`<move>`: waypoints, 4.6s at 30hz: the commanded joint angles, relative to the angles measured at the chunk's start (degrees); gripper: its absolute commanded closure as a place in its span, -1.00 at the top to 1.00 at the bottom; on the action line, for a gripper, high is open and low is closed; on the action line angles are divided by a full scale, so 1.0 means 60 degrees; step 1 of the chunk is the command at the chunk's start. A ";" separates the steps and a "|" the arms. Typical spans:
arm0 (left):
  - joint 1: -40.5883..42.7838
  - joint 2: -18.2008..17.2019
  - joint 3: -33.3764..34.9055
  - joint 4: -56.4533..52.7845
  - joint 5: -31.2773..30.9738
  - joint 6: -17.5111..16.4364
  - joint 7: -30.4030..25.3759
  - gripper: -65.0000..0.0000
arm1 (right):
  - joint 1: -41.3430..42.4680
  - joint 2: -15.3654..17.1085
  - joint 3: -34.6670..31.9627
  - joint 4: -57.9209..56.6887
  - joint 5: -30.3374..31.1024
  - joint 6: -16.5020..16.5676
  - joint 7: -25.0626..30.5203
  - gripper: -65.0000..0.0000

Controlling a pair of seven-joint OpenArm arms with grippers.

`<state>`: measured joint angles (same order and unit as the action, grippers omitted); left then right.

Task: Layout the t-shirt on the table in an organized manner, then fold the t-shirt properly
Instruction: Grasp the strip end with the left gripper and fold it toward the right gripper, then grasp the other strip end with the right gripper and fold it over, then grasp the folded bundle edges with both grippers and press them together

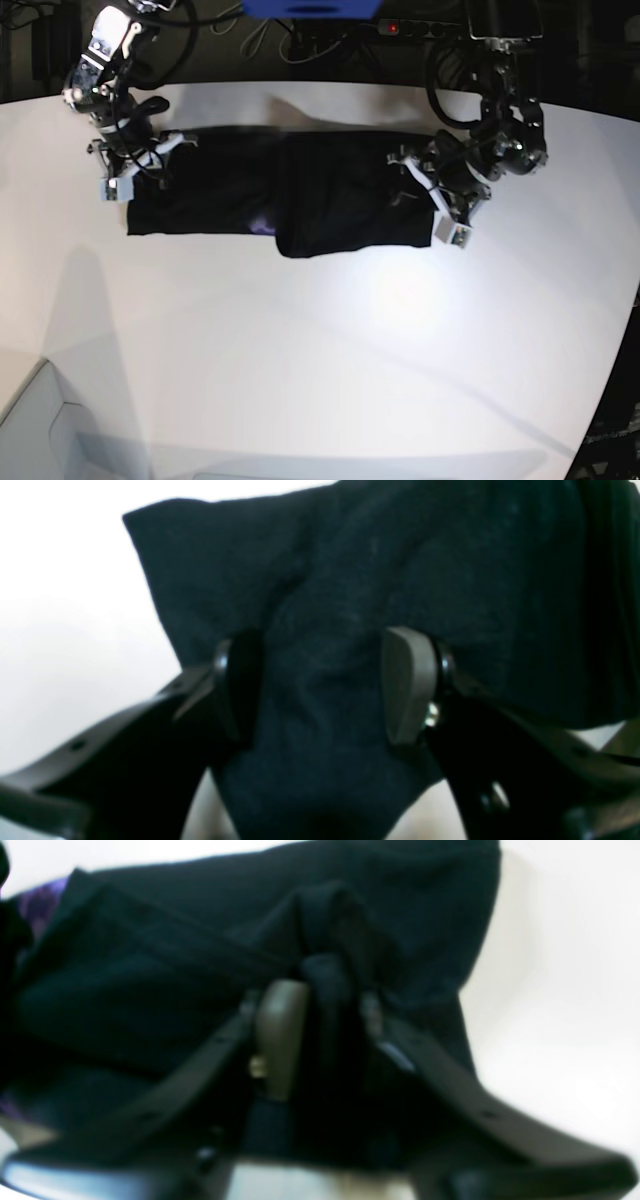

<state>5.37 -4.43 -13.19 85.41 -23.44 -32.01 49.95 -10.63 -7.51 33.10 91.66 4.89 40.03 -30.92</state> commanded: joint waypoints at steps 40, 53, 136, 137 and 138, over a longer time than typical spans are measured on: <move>0.0080 -0.0017 -0.0021 -0.0176 0.0207 0.0068 0.0209 0.13 | 0.0739 0.0174 0.1128 -0.1393 0.0131 -0.0005 0.0105 -1.00; 0.0080 -0.0017 -0.0021 -0.0146 0.0207 0.0068 0.0209 0.13 | 0.0344 -0.0192 0.0454 0.2460 0.0146 -0.0005 0.0105 -1.00; -0.0535 -0.0061 -0.1311 -0.0996 0.1189 0.0082 0.1030 -0.99 | 0.1824 -0.0177 -0.9993 -0.0221 -0.1891 -0.0005 0.1570 -1.00; -0.0535 -0.0076 -0.1311 -0.0996 0.1160 0.0068 0.1030 -0.99 | 0.1897 -0.0148 -0.9993 -0.0382 -0.1891 -0.0005 0.1556 -1.00; -0.0535 -0.0090 -0.1311 -0.0996 0.1145 0.0053 0.1030 -0.99 | 0.1999 -0.0148 -0.9993 -0.0529 -0.1891 -0.0005 0.1541 -1.00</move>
<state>1.72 -4.75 -21.10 79.81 -19.55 -32.21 52.45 0.43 -7.64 -26.70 87.57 -7.57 39.62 -23.24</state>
